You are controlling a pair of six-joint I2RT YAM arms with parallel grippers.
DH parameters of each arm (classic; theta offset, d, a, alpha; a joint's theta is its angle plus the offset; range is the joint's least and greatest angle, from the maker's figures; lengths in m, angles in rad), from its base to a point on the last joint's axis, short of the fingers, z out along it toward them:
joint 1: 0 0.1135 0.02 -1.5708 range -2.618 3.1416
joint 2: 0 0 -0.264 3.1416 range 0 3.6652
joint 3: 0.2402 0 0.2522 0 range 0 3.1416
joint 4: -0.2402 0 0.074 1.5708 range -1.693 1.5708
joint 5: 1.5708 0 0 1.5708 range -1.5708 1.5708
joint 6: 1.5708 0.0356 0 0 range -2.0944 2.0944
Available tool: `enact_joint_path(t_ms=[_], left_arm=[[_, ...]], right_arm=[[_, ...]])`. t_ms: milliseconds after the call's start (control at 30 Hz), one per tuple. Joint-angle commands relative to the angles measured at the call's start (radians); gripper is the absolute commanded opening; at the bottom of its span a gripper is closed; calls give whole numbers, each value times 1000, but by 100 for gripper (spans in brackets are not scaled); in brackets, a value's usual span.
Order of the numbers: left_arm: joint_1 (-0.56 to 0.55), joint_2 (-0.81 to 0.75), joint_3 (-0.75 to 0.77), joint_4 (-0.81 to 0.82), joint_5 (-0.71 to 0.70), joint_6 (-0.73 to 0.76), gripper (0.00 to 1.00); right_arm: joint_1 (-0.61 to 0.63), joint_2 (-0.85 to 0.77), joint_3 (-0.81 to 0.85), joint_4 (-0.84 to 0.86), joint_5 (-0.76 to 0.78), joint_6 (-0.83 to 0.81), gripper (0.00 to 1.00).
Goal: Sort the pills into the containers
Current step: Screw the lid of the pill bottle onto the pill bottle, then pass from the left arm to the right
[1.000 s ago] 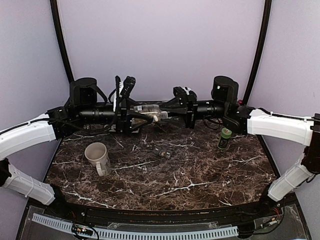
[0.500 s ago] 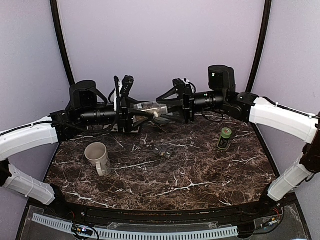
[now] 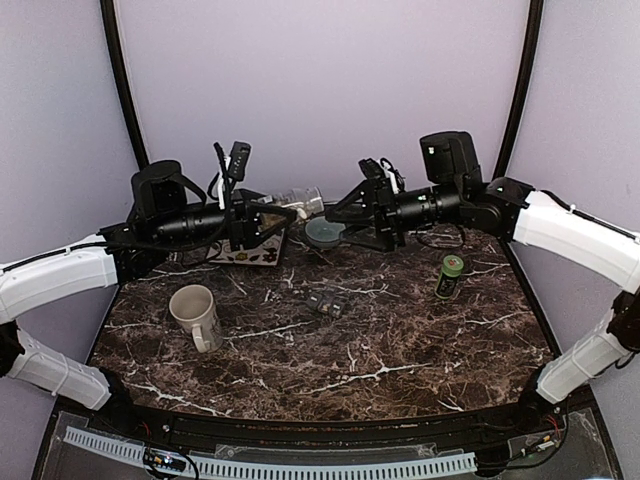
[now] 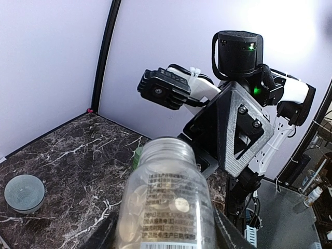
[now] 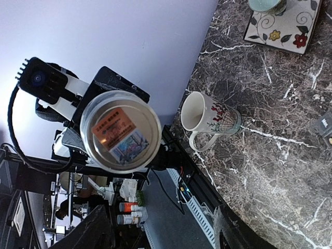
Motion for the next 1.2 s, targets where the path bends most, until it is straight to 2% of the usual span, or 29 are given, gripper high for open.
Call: enact_joint_path(t_ms=[0,200,533,900,1167], left_arm=[[19,-6,-9,73,41,-92,0],[43,20,-6,98,115,-179,0],[74,133,19,225,367,-381,0],[76,237,49,419,514,-586,0],[76,278,60,484,562,-655,0]], right_arm=[[3,-62,6,-25,68,-102,69],[3,-89,10,-27,94,-179,69],[3,-86,39,-86,155,-339,69],[3,-76,28,-67,140,-362,69],[3,-71,14,-49,130,-366,68]])
